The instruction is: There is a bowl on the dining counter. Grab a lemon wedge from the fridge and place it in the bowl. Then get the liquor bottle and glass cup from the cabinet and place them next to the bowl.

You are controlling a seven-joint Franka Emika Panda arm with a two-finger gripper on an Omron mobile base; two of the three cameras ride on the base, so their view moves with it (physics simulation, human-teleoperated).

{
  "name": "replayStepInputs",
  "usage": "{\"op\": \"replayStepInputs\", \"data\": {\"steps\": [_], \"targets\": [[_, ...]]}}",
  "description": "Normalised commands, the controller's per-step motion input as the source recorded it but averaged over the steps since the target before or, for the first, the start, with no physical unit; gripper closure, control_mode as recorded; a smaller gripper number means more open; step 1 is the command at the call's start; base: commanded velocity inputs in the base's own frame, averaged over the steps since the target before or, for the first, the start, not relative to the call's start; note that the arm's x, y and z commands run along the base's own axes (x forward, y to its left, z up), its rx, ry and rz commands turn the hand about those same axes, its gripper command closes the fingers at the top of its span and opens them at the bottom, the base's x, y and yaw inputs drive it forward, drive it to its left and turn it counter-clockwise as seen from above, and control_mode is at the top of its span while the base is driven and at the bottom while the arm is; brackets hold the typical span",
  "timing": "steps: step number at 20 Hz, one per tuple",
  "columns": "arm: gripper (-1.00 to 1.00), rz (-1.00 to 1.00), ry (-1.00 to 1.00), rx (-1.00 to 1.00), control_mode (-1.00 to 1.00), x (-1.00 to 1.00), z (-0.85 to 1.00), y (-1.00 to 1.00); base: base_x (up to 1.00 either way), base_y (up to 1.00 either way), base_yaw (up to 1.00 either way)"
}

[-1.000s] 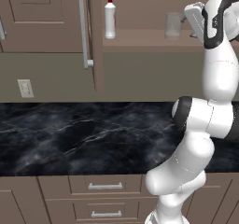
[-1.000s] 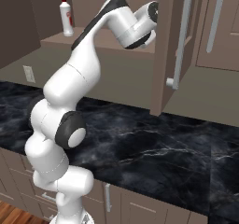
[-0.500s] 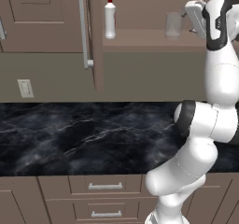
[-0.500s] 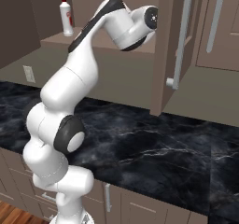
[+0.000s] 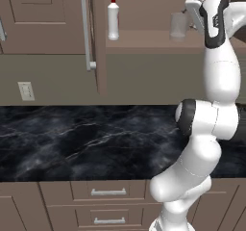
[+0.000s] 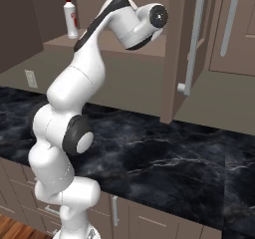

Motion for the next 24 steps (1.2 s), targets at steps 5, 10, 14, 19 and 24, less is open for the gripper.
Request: {"op": "replayStepInputs", "data": {"steps": [5,10,14,19,24], "targets": [[-1.00,0.00,0.09,0.00,-1.00,0.42,-0.03,0.00,0.00,0.00,0.00],[-1.00,0.00,0.02,0.00,-1.00,0.25,0.00,0.00,0.00,0.00,0.00],[-1.00,0.00,0.02,0.00,-1.00,0.04,0.00,0.00,0.00,0.00,0.00],[-1.00,0.00,0.01,0.00,-1.00,-0.13,-0.15,0.00,0.00,0.00,0.00],[-1.00,0.00,0.00,0.00,-1.00,-0.39,-0.34,0.00,0.00,0.00,0.00]]}}
